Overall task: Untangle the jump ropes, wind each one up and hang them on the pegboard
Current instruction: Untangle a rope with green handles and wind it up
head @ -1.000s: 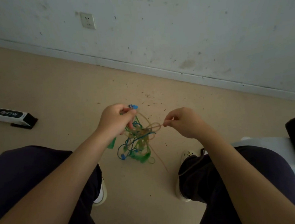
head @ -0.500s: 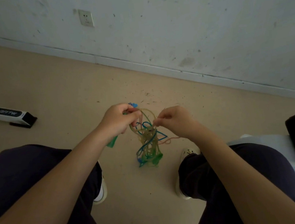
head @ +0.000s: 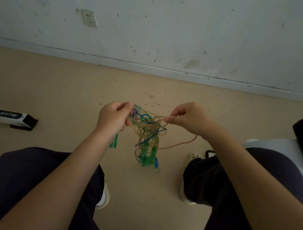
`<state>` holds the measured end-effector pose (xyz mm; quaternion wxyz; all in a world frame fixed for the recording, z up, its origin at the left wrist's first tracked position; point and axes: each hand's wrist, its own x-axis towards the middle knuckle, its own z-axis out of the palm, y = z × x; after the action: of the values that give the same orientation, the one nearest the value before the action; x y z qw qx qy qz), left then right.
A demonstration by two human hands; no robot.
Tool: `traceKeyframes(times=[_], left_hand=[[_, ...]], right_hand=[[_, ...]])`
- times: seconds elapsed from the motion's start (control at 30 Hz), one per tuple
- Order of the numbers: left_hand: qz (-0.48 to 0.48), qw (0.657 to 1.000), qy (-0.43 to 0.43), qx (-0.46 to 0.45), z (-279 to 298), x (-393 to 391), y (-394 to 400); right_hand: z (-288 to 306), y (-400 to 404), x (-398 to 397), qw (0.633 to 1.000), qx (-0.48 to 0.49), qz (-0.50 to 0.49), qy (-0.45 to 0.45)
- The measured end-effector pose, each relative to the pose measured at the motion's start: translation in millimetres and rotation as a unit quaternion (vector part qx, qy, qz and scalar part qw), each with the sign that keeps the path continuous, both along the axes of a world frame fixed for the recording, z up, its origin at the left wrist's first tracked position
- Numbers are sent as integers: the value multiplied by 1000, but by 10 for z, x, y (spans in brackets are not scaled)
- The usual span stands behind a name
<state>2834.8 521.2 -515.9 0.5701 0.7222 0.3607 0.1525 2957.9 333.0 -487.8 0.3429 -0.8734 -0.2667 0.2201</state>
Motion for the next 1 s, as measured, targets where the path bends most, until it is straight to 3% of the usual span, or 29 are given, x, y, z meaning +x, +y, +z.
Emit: traceKeyframes(times=[0.23, 0.33, 0.4, 0.5, 0.63, 0.8, 0.9, 1.0], left_hand=[[-50, 991, 40, 115, -97, -23, -5], [0, 990, -13, 137, -57, -35, 15], [-17, 988, -61, 144, -12, -37, 26], [-148, 979, -55, 132, 21, -39, -13], [-312, 946, 32, 82, -1, -40, -90], [-256, 959, 50, 115, -48, 10, -66], [-217, 961, 70, 154, -63, 9, 9], [-159, 981, 44, 106, -55, 0, -9]], right_hand=[[-128, 48, -48, 997, 75, 14, -33], [-191, 83, -81, 992, 96, 55, -68], [-215, 97, -93, 987, 86, 88, -107], [-218, 123, -131, 978, 70, 127, -147], [-190, 128, -147, 973, 135, 141, -127], [-156, 93, -87, 981, 144, 77, -107], [-113, 21, 37, 982, 154, -18, -111], [-29, -62, 168, 973, 192, -90, -93]])
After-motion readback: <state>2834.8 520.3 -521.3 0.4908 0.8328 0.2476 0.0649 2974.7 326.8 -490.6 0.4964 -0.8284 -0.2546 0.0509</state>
